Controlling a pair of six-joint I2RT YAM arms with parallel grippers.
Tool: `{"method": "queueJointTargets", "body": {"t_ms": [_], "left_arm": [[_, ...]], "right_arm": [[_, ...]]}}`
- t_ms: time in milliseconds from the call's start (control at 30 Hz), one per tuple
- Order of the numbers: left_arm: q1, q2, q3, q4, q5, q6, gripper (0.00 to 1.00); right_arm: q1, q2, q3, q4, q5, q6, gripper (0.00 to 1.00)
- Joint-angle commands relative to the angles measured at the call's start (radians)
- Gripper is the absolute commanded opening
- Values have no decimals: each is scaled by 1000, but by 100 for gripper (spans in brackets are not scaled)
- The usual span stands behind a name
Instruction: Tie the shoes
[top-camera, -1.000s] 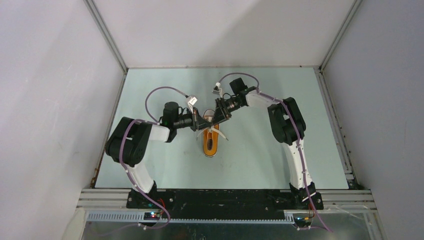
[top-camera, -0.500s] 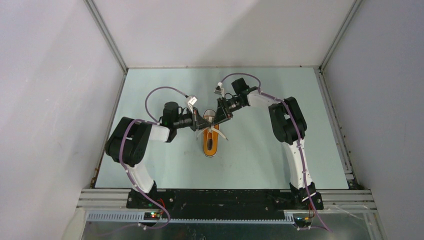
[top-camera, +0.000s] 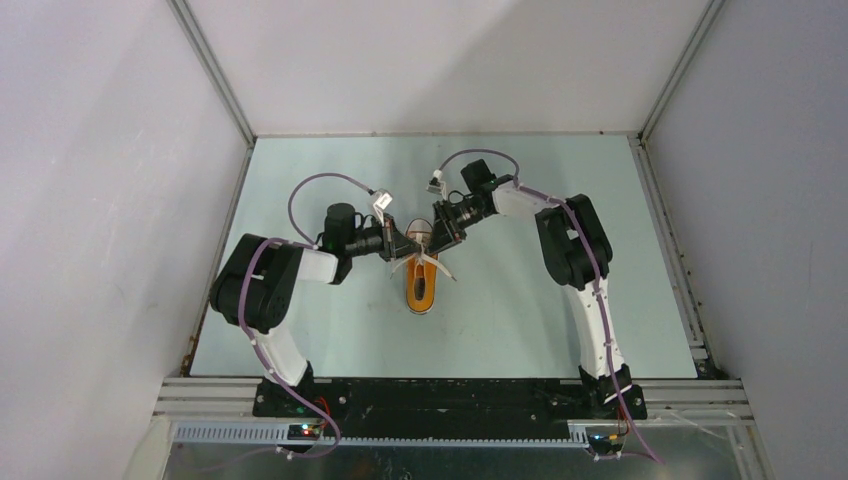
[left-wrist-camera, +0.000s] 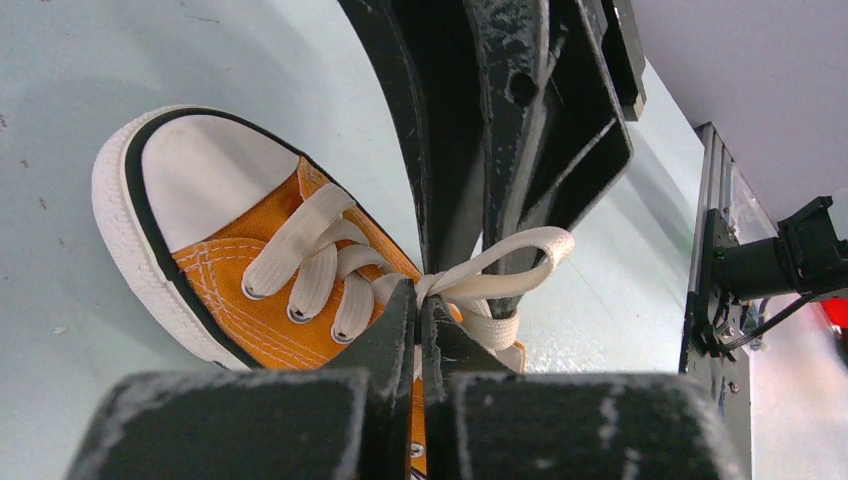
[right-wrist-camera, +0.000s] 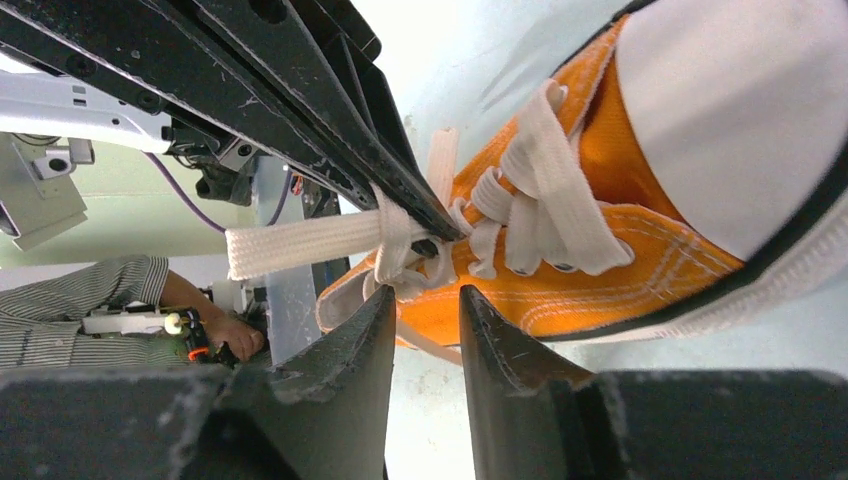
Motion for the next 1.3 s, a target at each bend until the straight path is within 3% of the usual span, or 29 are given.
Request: {"method": "queueJointTargets", "body": {"t_ms": [0, 300, 500, 633, 700, 767, 900, 1000, 1133, 1267], "left_arm": [[5, -26, 20, 19, 4, -1, 0], [4, -14, 31, 25, 15, -14, 0], [4, -11, 35, 25, 26, -23, 0], [4, -5, 39, 25, 31, -28, 0], [4, -3, 41, 24, 33, -31, 0], [4, 0, 43, 23, 36, -33, 0], [4, 3, 47, 19, 31, -35, 0], [6, -2, 60, -25, 6, -34, 9], [12, -32, 98, -197, -24, 54, 25], [24, -80, 121, -321, 2, 117, 35]], "right_arm": [[15, 14, 47, 0, -11, -21, 34], [24, 24, 54, 18, -3, -9, 35], [24, 31, 63, 45, -4, 8, 30], [27, 38, 75, 63, -10, 19, 37], [29, 42, 79, 68, -25, 16, 32], [29, 41, 78, 73, -41, 14, 18], [24, 27, 61, 50, -42, -8, 1], [8, 5, 43, 10, -18, -43, 0], [-20, -18, 32, -32, 12, -92, 0], [-29, -34, 37, -65, 31, -114, 0]]}}
